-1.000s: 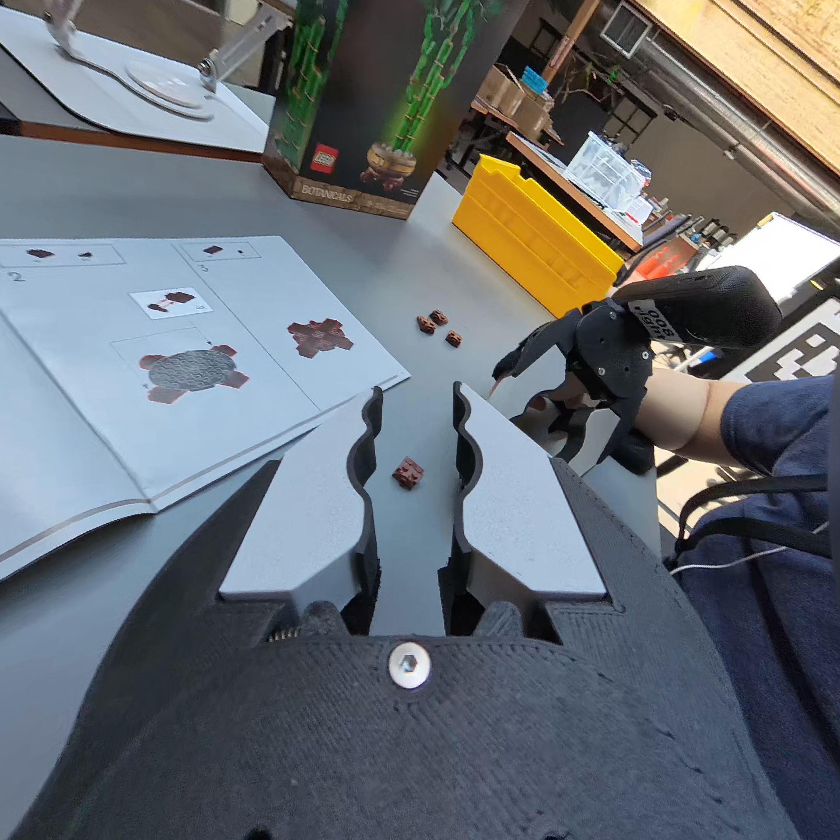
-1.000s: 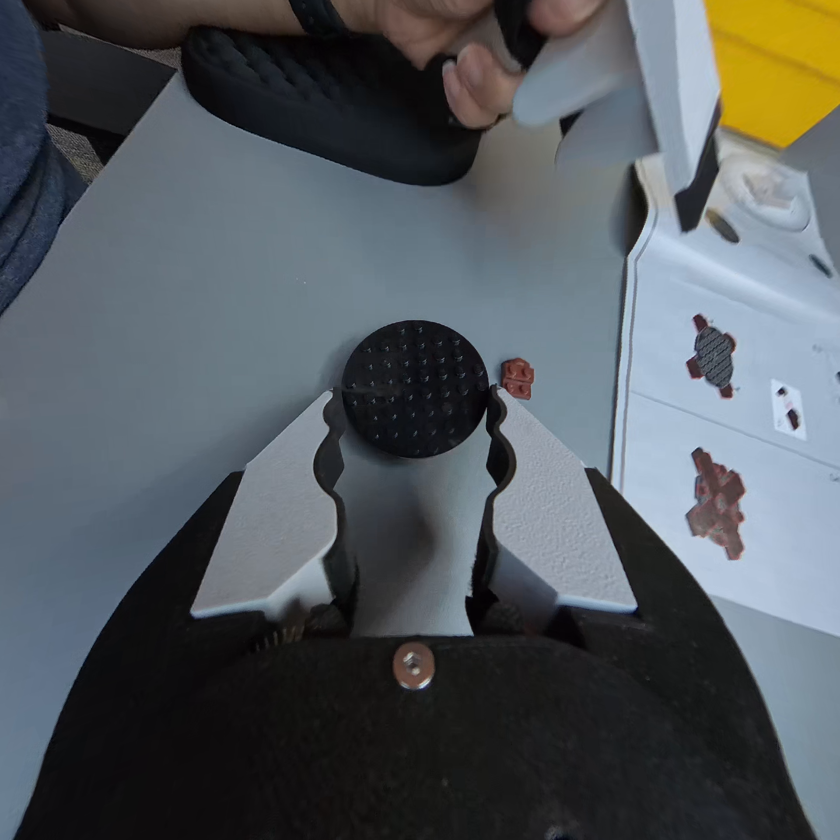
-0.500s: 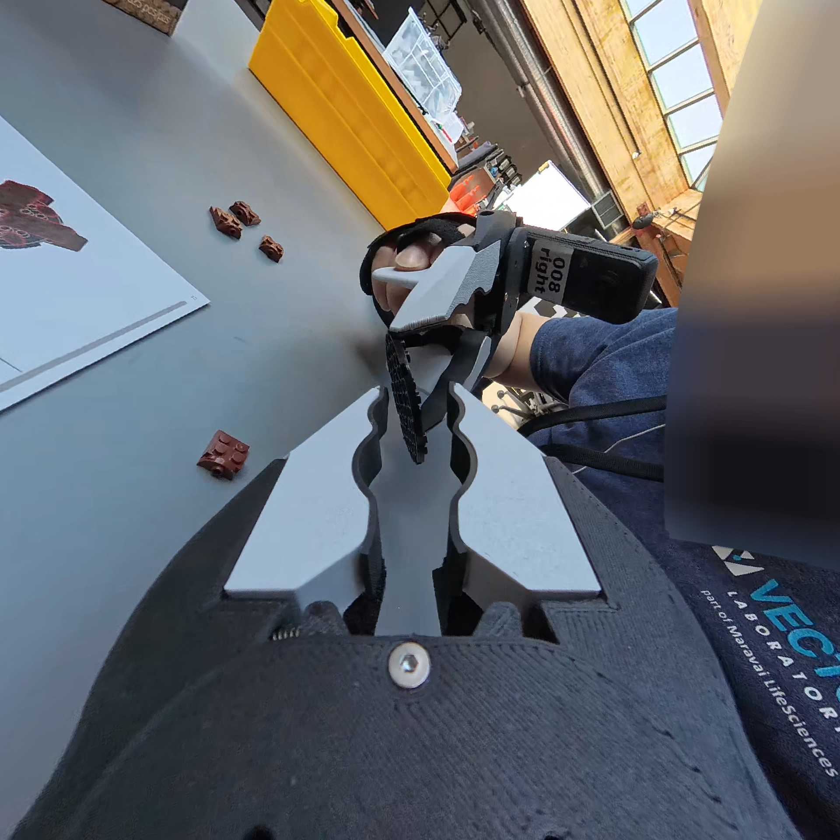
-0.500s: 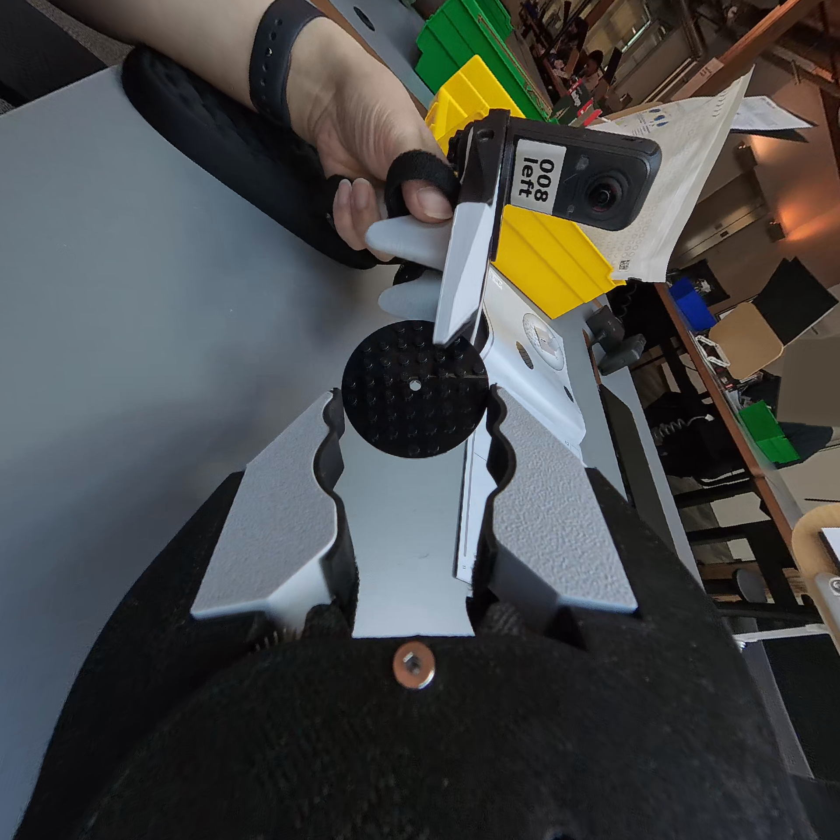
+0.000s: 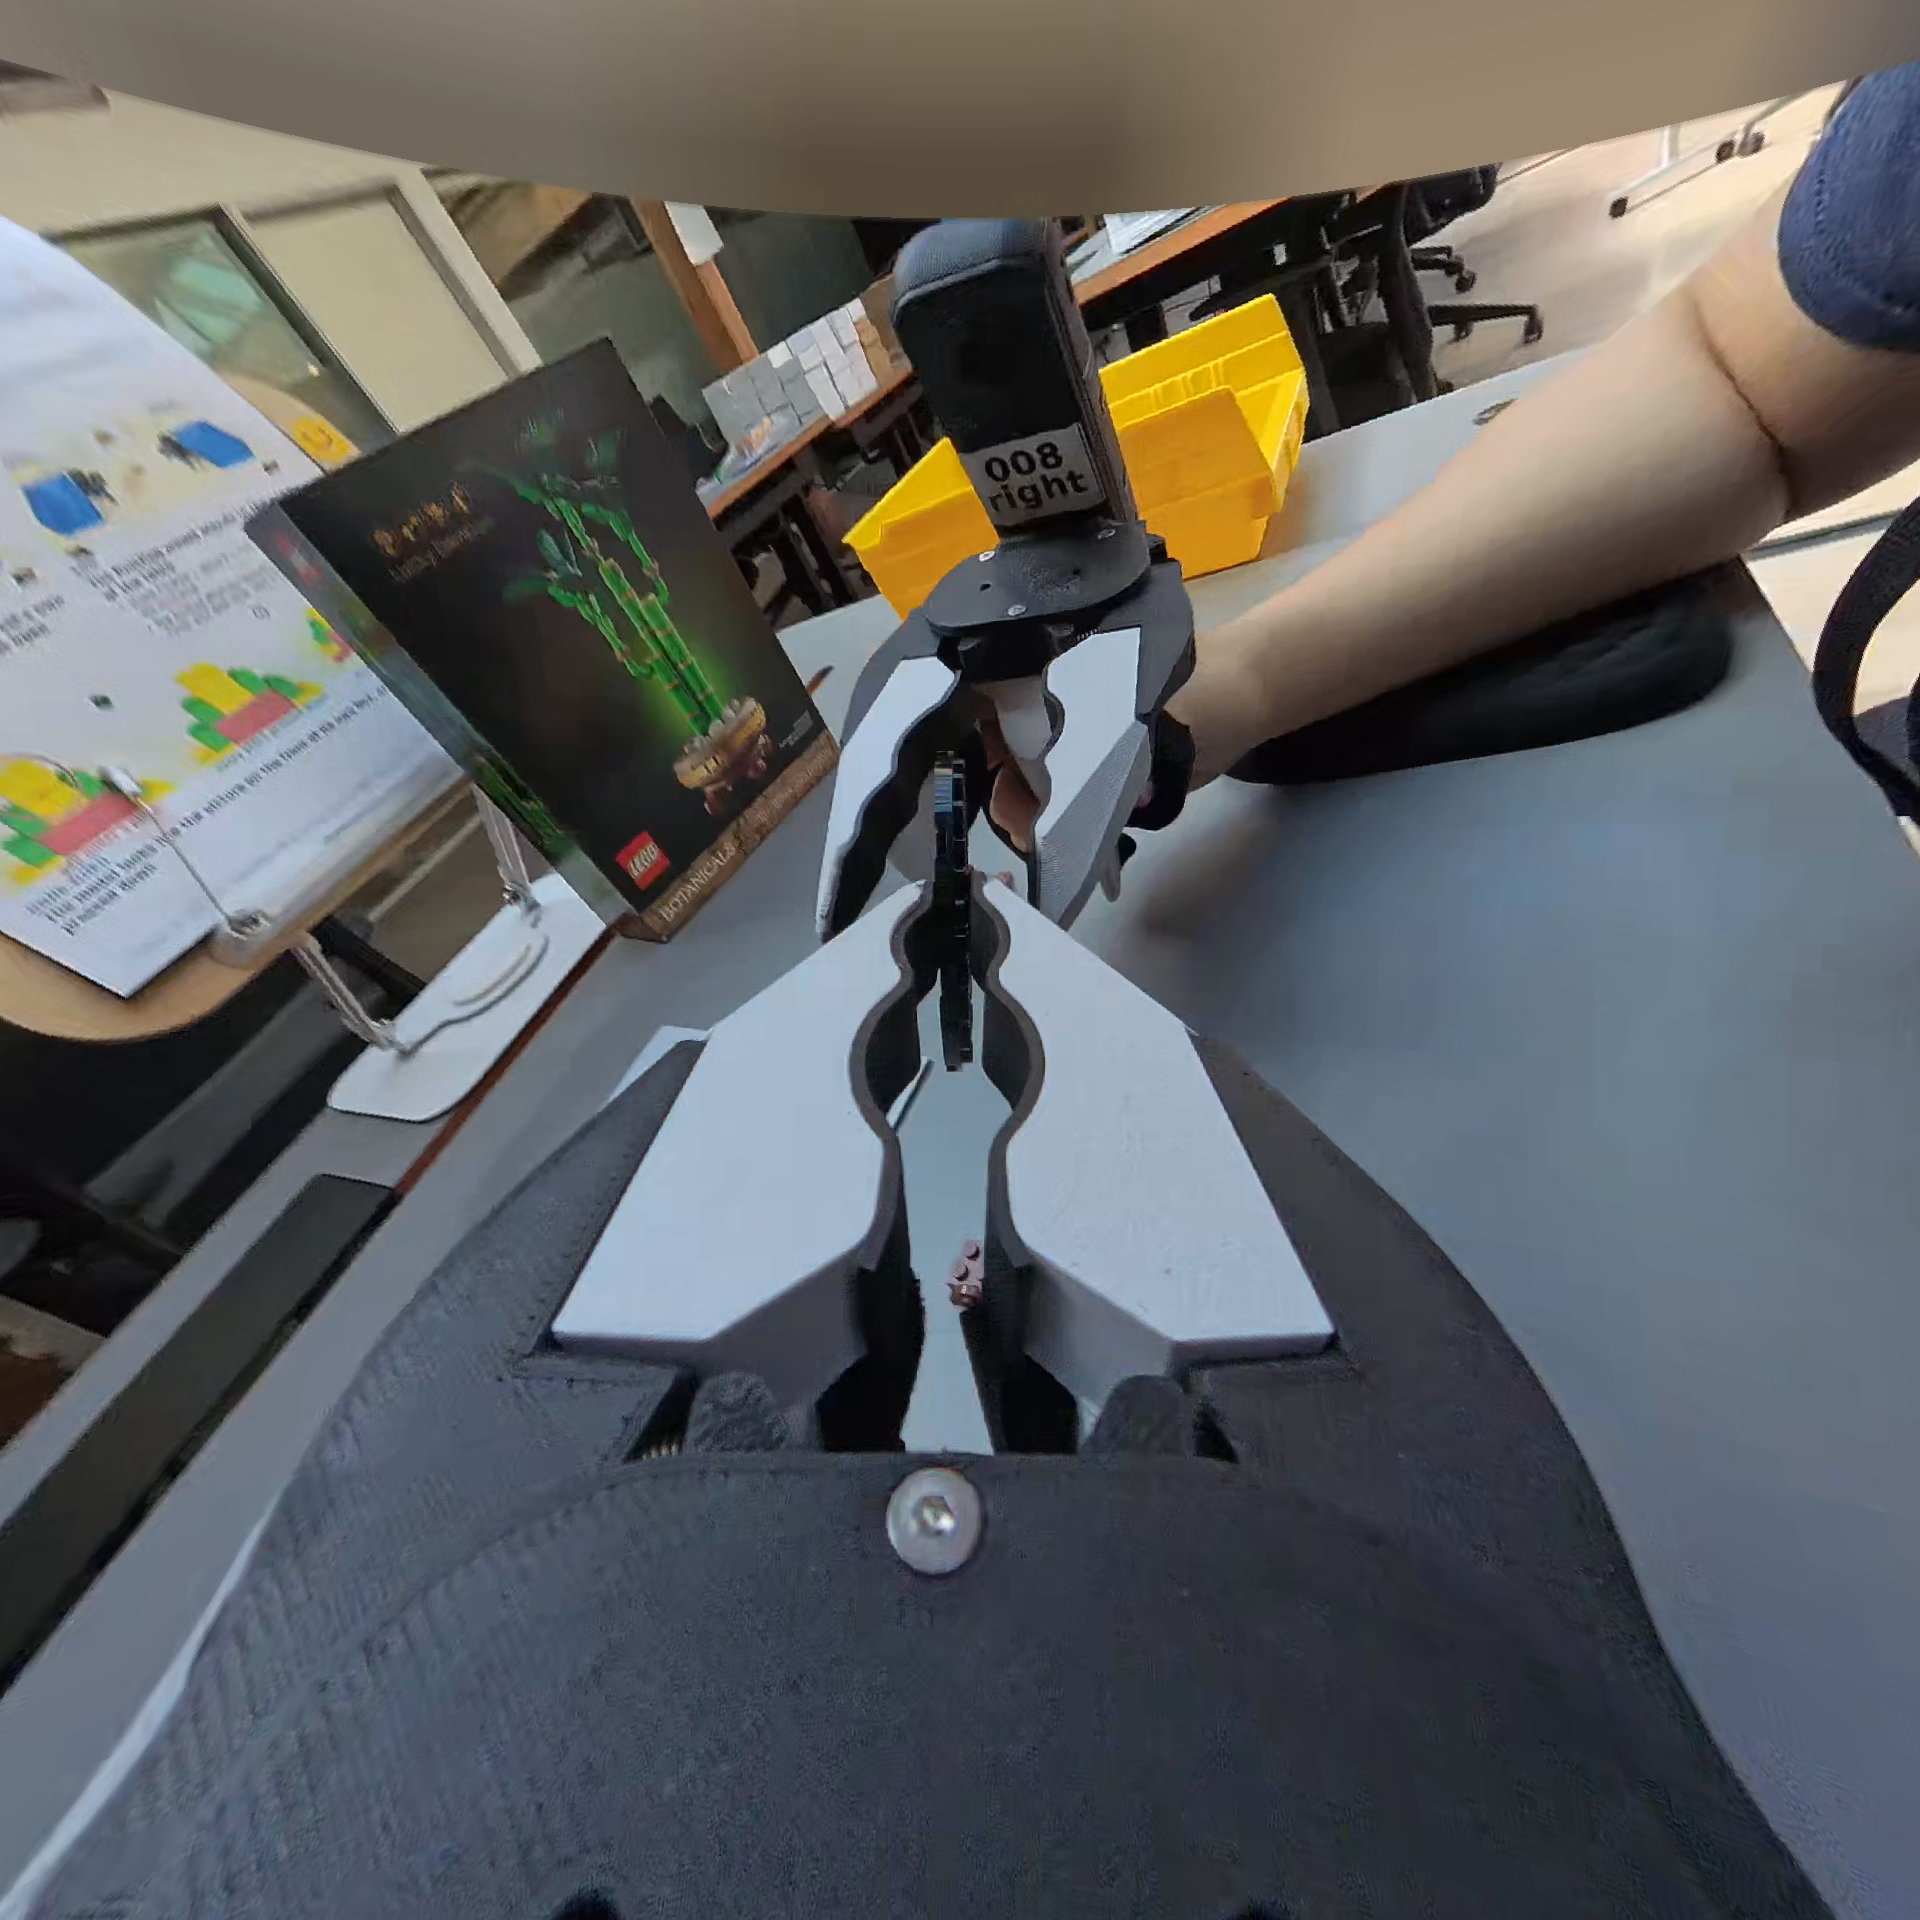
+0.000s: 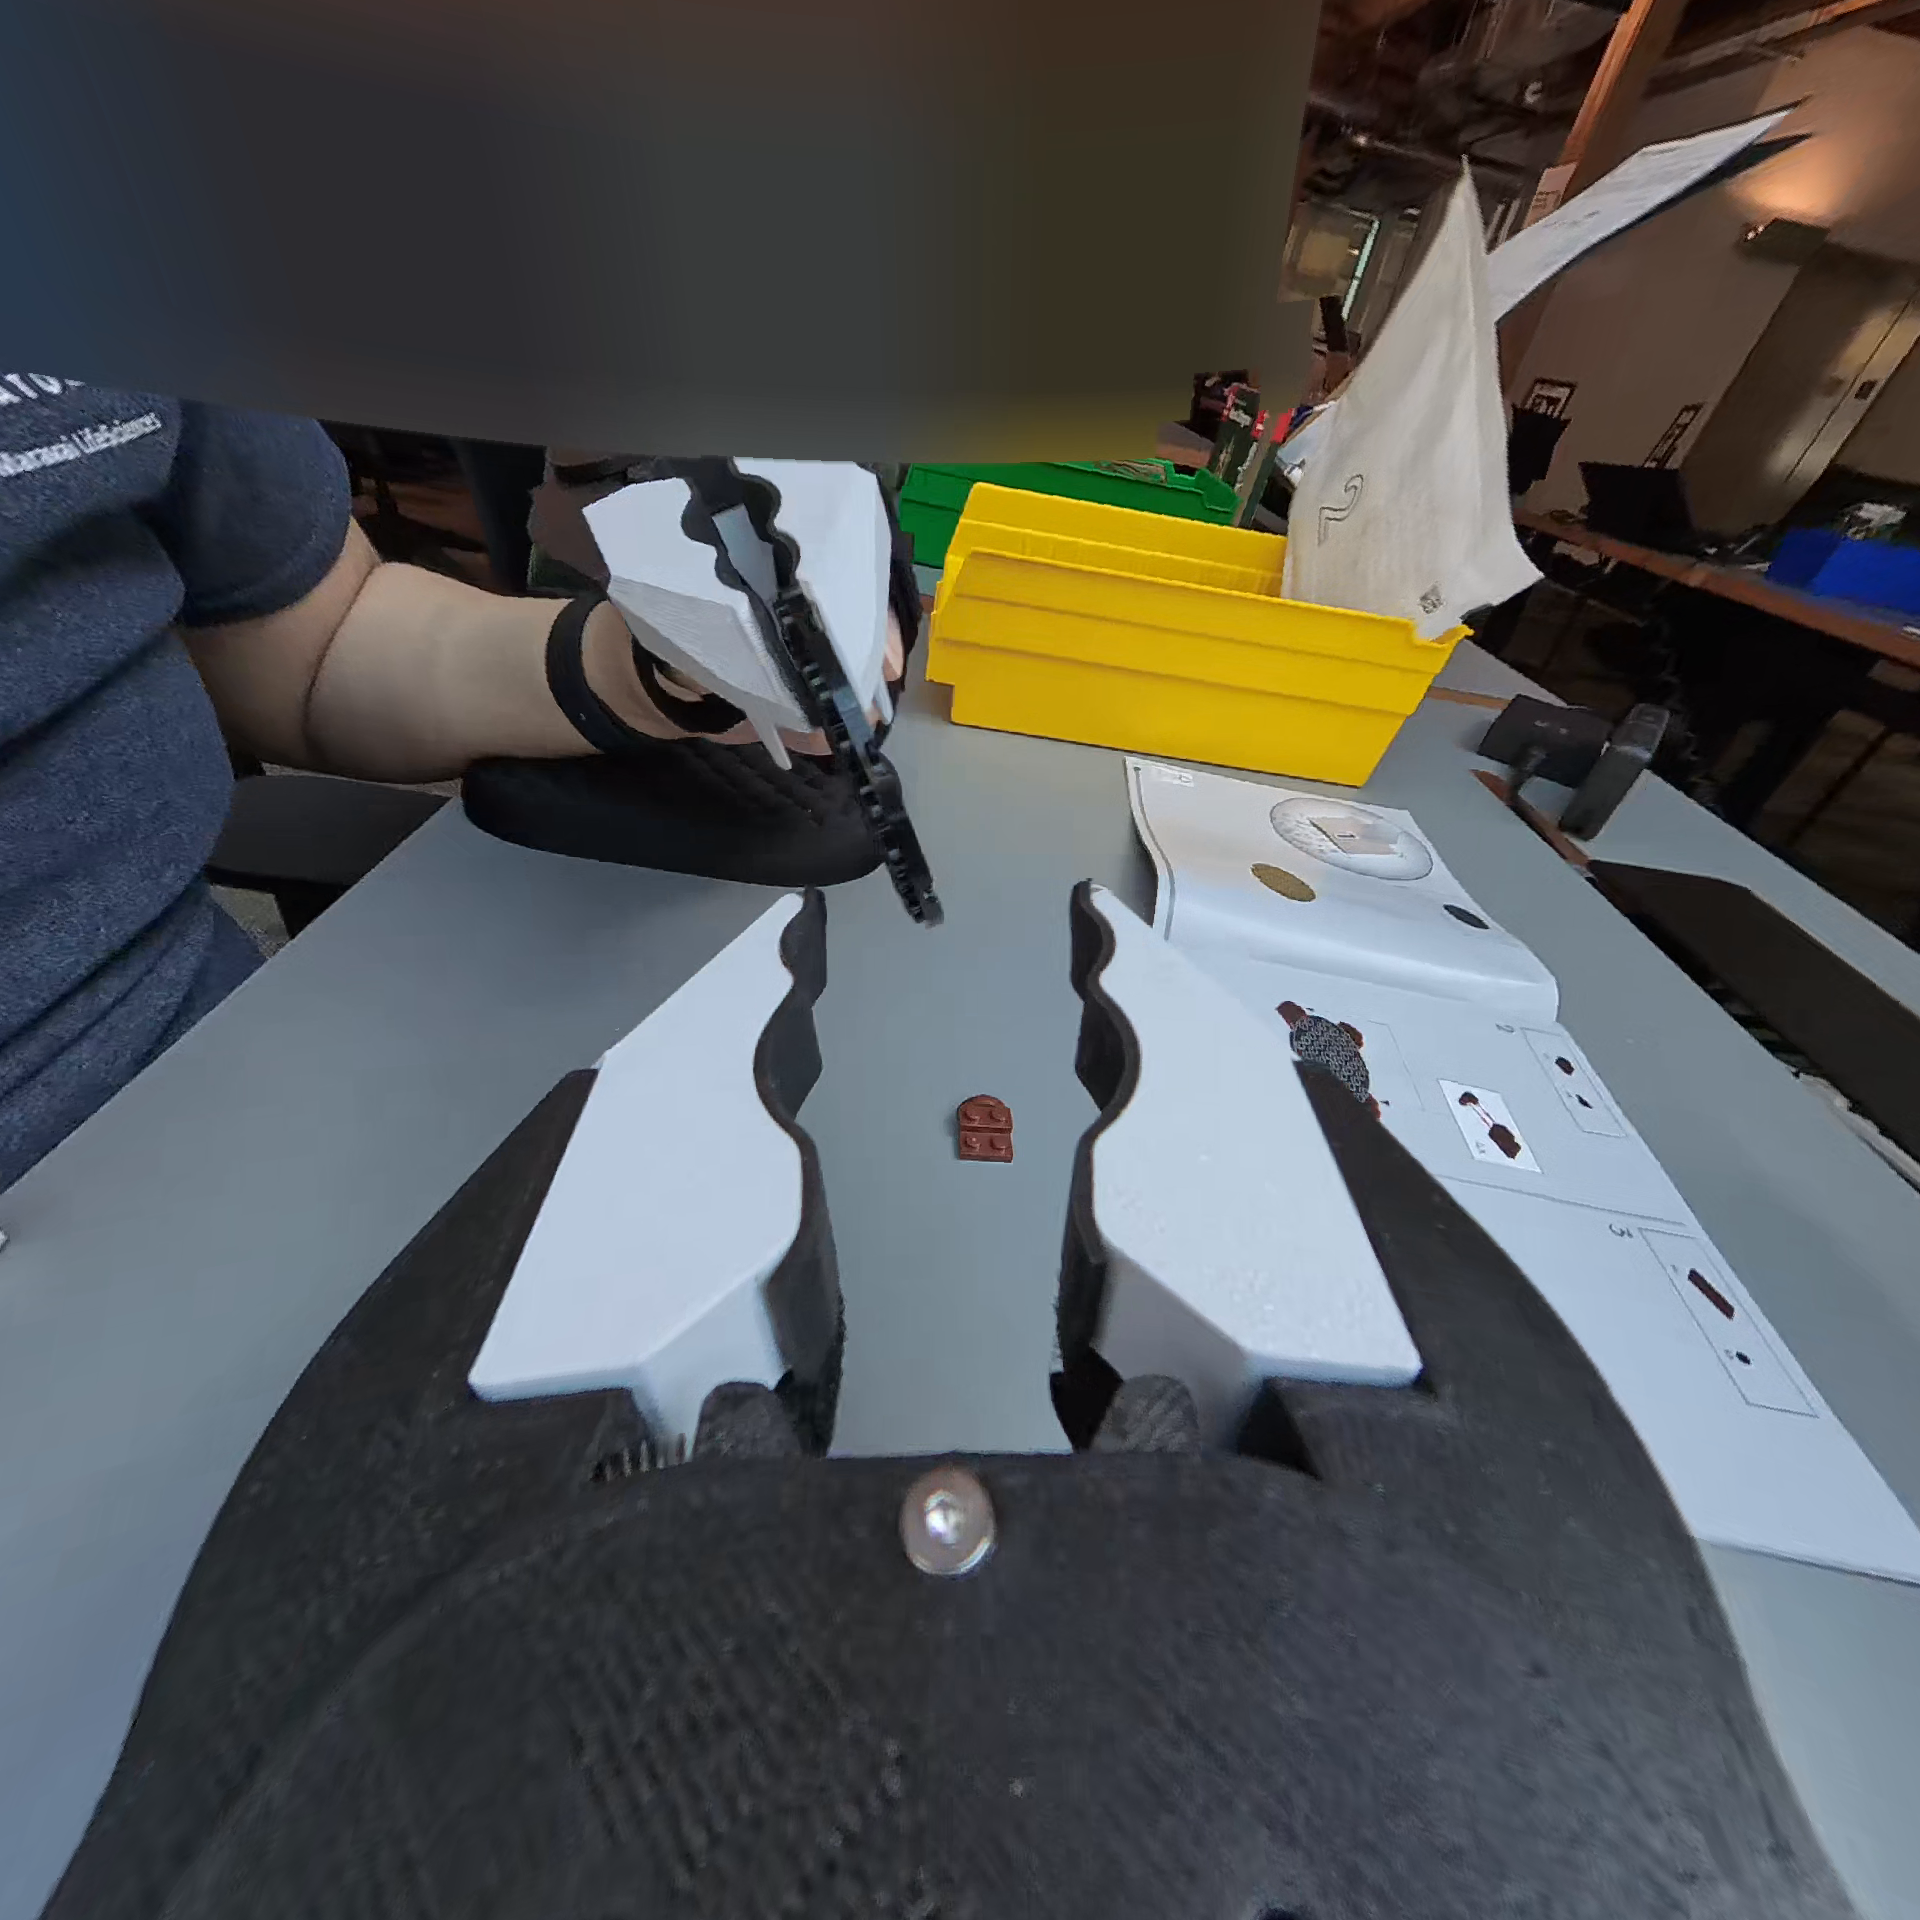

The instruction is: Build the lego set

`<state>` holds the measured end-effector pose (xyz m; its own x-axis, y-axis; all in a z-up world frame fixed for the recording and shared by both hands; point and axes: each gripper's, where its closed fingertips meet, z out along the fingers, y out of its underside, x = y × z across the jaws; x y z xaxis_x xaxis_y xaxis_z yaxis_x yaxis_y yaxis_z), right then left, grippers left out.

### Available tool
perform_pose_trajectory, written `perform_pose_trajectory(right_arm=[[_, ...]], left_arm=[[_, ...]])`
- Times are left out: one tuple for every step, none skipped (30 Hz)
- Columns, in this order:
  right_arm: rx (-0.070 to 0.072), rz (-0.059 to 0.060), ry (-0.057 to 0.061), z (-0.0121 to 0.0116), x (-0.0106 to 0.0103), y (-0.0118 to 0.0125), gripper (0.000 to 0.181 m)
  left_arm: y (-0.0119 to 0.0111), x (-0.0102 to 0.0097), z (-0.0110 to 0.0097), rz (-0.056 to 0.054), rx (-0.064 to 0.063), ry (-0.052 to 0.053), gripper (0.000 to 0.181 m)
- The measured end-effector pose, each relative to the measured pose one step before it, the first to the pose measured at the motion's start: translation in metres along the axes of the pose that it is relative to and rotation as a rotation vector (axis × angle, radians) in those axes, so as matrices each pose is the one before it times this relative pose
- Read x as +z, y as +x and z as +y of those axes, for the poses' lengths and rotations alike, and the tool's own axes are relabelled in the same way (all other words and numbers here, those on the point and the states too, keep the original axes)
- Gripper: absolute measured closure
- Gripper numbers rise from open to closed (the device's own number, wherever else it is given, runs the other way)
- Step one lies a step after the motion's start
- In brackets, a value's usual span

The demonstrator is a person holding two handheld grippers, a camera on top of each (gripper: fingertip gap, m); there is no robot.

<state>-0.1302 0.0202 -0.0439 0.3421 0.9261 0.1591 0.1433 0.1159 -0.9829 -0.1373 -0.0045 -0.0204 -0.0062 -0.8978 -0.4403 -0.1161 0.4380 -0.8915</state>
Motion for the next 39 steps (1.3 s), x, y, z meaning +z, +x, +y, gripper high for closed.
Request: perform_pose_trajectory(right_arm=[[-0.0271, -0.0324, -0.0104, 0.00048, 0.00148, -0.00626, 0.145], [-0.0257, -0.0239, -0.0176, 0.00189, 0.00163, -0.00564, 0.151], [-0.0281, -0.0109, -0.013, 0.00115, 0.00135, -0.00465, 0.155], [-0.0329, 0.0126, -0.0029, -0.00107, 0.00044, -0.00185, 0.158], [-0.0422, 0.0139, -0.0047, -0.00093, -0.00034, -0.00156, 0.164], [-0.0421, 0.015, 0.0026, -0.00242, -0.00124, -0.00095, 0.17], [-0.0369, 0.0193, 0.0049, -0.00284, -0.00169, 0.00044, 0.175], [-0.0334, 0.0201, 0.001, -0.00234, -0.00143, 0.00093, 0.175], [-0.0286, 0.0262, -0.0017, -0.00183, -0.00091, 0.00213, 0.164], [-0.0174, 0.0338, 0.0059, -0.00277, -0.00056, 0.00375, 0.147], [-0.0081, 0.0115, 0.0125, -0.00373, -0.00035, 0.0008, 0.14], [-0.0114, -0.0114, 0.0137, -0.00383, -0.00032, -0.00266, 0.14], [-0.0129, -0.0175, 0.011, -0.00314, 0.00021, -0.00393, 0.143], [-0.016, -0.0263, -0.0051, -0.00023, 0.00102, -0.0053, 0.15], [-0.0282, -0.0246, -0.0179, 0.00167, 0.00094, -0.00566, 0.167], [-0.0472, 0.0049, -0.0201, 0.00156, 0.00038, -0.00178, 0.174], [-0.0576, 0.019, -0.0093, -0.00058, -0.0007, 0.0004, 0.176], [-0.0528, 0.0229, -0.0116, -0.00087, -0.00103, 0.00103, 0.177], [-0.0511, 0.0421, -0.0176, 0.00013, -0.00145, 0.0044, 0.177], [-0.0522, 0.0353, -0.0134, -0.00003, -0.00179, 0.00351, 0.177], [-0.0558, 0.0391, -0.0156, 0.0004, -0.00196, 0.00416, 0.177], [-0.0618, 0.0368, -0.0211, 0.00125, -0.00209, 0.00386, 0.178], [-0.07, 0.0386, -0.0256, 0.00202, -0.00192, 0.00404, 0.178], [-0.0668, 0.0249, -0.0212, 0.00186, -0.00138, 0.00202, 0.177], [-0.0561, 0.0146, -0.0245, 0.00271, -0.00078, 0.00051, 0.178], [-0.0463, 0.0111, -0.021, 0.00252, -0.00032, -0.0003, 0.178], [-0.0407, 0.006, -0.0144, 0.00141, 0.00002, -0.00097, 0.177], [-0.032, 0.001, -0.0147, 0.00169, 0.00042, -0.00137, 0.178], [-0.0199, -0.0003, -0.0119, 0.00156, 0.00057, -0.00125, 0.179], [-0.0115, 0.0031, -0.0085, 0.00128, 0.00057, -0.00048, 0.179], [-0.0139, 0.013, -0.0067, 0.00089, 0.00011, 0.00134, 0.178], [-0.0149, 0.0119, -0.0036, 0.00029, -0.00019, 0.00153, 0.178], [-0.0095, 0.0034, -0.002, 0.0001, -0.00021, 0.00038, 0.178], [-0.0049, -0.0018, -0.0044, 0.00068, 0.00004, -0.00051, 0.178], [-0.0153, 0.0101, -0.0057, 0.00074, -0.00014, 0.00073, 0.178], [-0.0188, 0.0006, -0.0046, 0.0004, 0.00014, -0.00059, 0.178], [-0.016, -0.0013, -0.0101, 0.00111, 0.00046, -0.00096, 0.179], [-0.0142, 0.0013, -0.0122, 0.00157, 0.0008, -0.00078, 0.178], [-0.0102, -0.0067, -0.0087, 0.00124, 0.00085, -0.00204, 0.178]], left_arm=[[0.00173, -0.00163, -0.0044, -0.0209, 0.0686, 0.0223, 0.179], [0.00207, -0.00154, -0.00314, -0.0129, 0.0634, 0.0164, 0.179], [0.00196, -0.00121, -0.0018, -0.0089, 0.0509, 0.0081, 0.179], [0.00296, -0.00092, -0.00145, 0.0017, 0.0377, 0.0061, 0.179], [0.00348, -0.00117, -0.003, 0.0084, 0.0288, 0.0139, 0.178], [0.00261, -0.00119, -0.00369, 0.0055, 0.0209, 0.0173, 0.178], [0.0025, -0.00093, -0.00305, 0.007, 0.0107, 0.0146, 0.178], [0.00185, -0.00039, -0.00158, 0.005, 0.0066, 0.0059, 0.178], [0.00195, -0.00033, -0.00034, 0.0071, 0.0129, -0.0021, 0.178], [0.00232, -0.00015, -0.00018, 0.0085, 0.0183, -0.0013, 0.178], [0.0016, -0.00004, -0.0005, 0.0018, 0.0173, 0.0027, 0.178], [0.00152, 0.0001, -0.00086, 0.0, 0.017, 0.0059, 0.178], [0.00166, 0.0003, -0.0009, 0.0006, 0.0191, 0.0073, 0.179], [0.00195, 0.00058, -0.00042, 0.0018, 0.0183, 0.004, 0.179], [0.00127, 0.00074, 0.00089, -0.0018, 0.0124, -0.0034, 0.179], [-0.00023, 0.00037, 0.00099, -0.0084, 0.0016, -0.0051, 0.178], [-0.00218, -0.00031, -0.0003, -0.0162, -0.0141, 0.0032, 0.178], [-0.00593, -0.00101, -0.00084, -0.0346, -0.0268, 0.0066, 0.174], [-0.00563, -0.00157, -0.00159, -0.0251, -0.0247, 0.0108, 0.169], [-0.00451, -0.00188, -0.00081, -0.0131, -0.0243, 0.0088, 0.162], [-0.00377, -0.00179, 0.00047, -0.0074, -0.0215, 0.0009, 0.156], [-0.00245, -0.0015, 0.00187, -0.0019, -0.0117, -0.0068, 0.152], [-0.00164, -0.00129, 0.00276, -0.0011, -0.0002, -0.0123, 0.15], [-0.00089, -0.00107, 0.00294, -0.0013, 0.0081, -0.0135, 0.15], [-0.00006, -0.00048, 0.00261, -0.0009, 0.0101, -0.013, 0.15], [0.00075, -0.00012, 0.00181, 0.0022, 0.0072, -0.0093, 0.15], [0.00173, 0.00043, 0.00074, 0.0067, 0.0034, -0.0042, 0.15], [0.00188, 0.00069, 0.00019, 0.0071, 0.0032, -0.0019, 0.15], [0.00162, 0.0007, 0.00015, 0.004, 0.0047, -0.0016, 0.151], [0.00158, 0.0007, -0.00002, 0.0044, 0.0039, -0.0004, 0.151], [0.00157, 0.00051, 0.00008, 0.0056, 0.0014, -0.0006, 0.151], [0.00121, 0.00044, 0.00016, 0.0043, 0.0008, -0.0018, 0.151], [0.00066, 0.00031, 0.00047, 0.0015, 0.002, -0.0025, 0.151], [0.00044, 0.00031, 0.00023, -0.0001, 0.0029, -0.0023, 0.152], [0.00051, 0.00028, 0.00001, -0.0003, 0.0025, -0.0012, 0.152], [0.00069, 0.00038, -0.00035, 0.0008, 0.0021, 0.0003, 0.153], [0.00091, 0.00037, -0.00077, 0.0005, 0.0033, 0.0019, 0.154], [0.00106, 0.00056, -0.00106, 0.0003, 0.0039, 0.0033, 0.155], [0.00111, 0.00069, -0.00107, 0.0005, 0.0036, 0.0023, 0.155]])
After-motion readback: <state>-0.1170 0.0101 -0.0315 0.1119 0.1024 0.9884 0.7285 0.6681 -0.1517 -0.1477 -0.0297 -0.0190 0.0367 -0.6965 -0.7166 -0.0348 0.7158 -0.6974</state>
